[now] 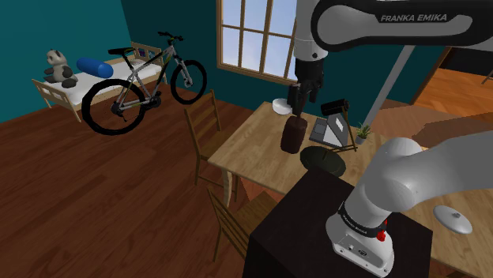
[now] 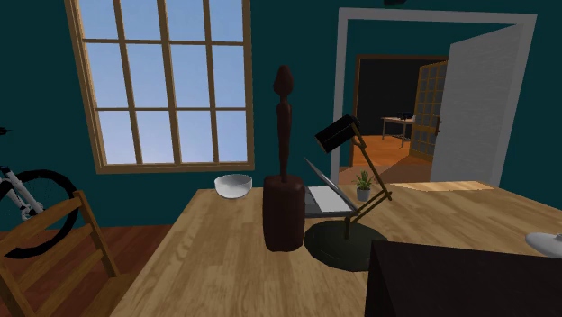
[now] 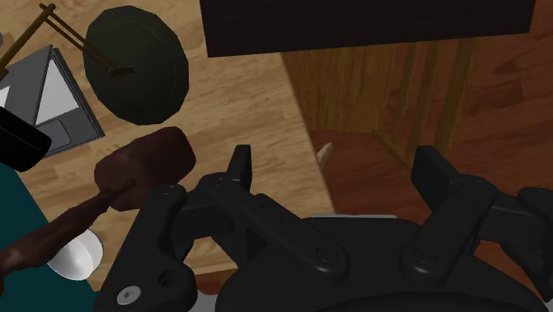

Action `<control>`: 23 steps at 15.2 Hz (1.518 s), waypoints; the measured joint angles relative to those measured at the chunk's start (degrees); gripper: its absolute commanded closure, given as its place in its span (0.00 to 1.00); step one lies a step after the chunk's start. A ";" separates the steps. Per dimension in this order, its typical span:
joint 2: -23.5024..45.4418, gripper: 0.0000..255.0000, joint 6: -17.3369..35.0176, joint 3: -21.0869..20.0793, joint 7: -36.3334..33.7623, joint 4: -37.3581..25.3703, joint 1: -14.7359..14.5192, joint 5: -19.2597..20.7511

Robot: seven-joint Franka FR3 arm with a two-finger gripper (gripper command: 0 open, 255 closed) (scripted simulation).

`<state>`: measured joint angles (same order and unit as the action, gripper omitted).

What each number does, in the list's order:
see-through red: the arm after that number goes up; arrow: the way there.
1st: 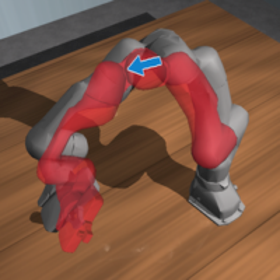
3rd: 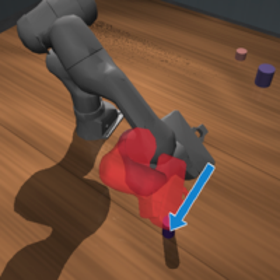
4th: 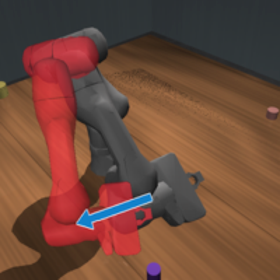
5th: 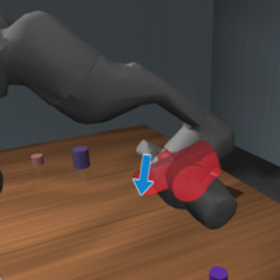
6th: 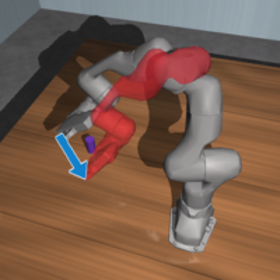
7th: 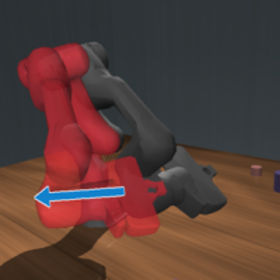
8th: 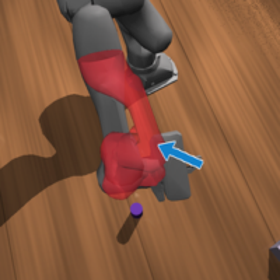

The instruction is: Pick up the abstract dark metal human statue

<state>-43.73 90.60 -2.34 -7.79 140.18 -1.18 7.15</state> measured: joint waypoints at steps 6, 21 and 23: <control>4.70 0.00 7.66 1.71 -3.76 0.17 3.36 1.58; 24.03 0.00 32.40 9.96 -16.28 -5.97 15.07 6.07; 26.59 0.00 34.91 10.74 -18.32 -7.50 16.15 6.12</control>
<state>-17.14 125.51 8.40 -26.10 132.68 14.97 13.28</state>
